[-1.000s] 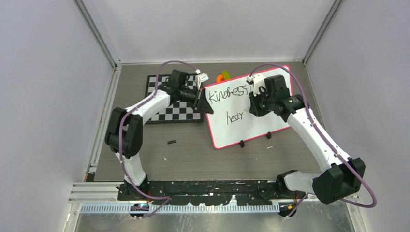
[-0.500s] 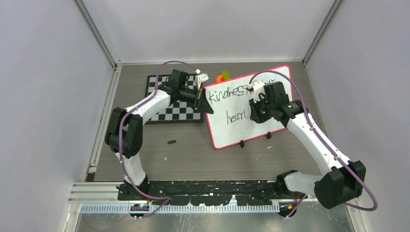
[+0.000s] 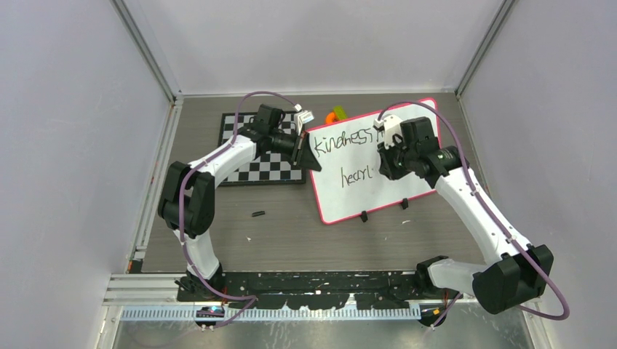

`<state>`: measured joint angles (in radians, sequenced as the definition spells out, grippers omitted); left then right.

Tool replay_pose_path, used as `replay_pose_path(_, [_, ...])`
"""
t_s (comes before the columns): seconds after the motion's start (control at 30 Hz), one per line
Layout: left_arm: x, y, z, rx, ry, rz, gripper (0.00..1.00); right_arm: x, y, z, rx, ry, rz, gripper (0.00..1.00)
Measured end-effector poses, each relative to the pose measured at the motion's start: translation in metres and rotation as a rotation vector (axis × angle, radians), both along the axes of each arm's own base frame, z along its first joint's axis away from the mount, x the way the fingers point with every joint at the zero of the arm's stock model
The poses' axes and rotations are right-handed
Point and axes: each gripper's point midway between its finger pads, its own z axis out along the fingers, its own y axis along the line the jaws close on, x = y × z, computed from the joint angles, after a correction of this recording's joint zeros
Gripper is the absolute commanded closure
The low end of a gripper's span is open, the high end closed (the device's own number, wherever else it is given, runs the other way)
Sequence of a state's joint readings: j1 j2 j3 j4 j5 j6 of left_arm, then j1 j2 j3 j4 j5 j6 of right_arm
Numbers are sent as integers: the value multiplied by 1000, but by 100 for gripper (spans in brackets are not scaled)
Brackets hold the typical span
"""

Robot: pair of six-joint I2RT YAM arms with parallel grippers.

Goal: Write a sentence on the whiteboard

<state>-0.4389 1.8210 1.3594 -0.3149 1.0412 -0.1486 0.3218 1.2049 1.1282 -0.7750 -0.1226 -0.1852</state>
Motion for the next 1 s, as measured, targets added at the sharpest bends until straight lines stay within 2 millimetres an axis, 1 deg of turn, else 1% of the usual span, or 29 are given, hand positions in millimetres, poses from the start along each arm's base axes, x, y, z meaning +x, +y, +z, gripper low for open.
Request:
replay_pose_path(0.07, [0, 0, 0, 0, 0, 0, 100, 3, 2, 7, 15, -15, 5, 100])
replay_pose_path(0.13, [0, 0, 0, 0, 0, 0, 100, 3, 5, 10, 28, -17, 12, 100])
replay_pose_path(0.27, [0, 0, 0, 0, 0, 0, 100, -1, 9, 8, 46, 2, 26, 100])
replay_pose_path(0.53, [0, 0, 0, 0, 0, -1, 100, 0, 15, 0, 58, 35, 38, 100])
replay_pose_path(0.77, [0, 0, 0, 0, 0, -1, 100, 4, 15, -3, 54, 36, 33, 100])
replay_pose_path(0.9, [0, 0, 0, 1, -1, -1, 100, 5, 13, -3, 46, 33, 25, 100])
replay_pose_path(1.0, [0, 0, 0, 1, -2, -1, 100, 6, 8, -3, 39, 33, 8, 100])
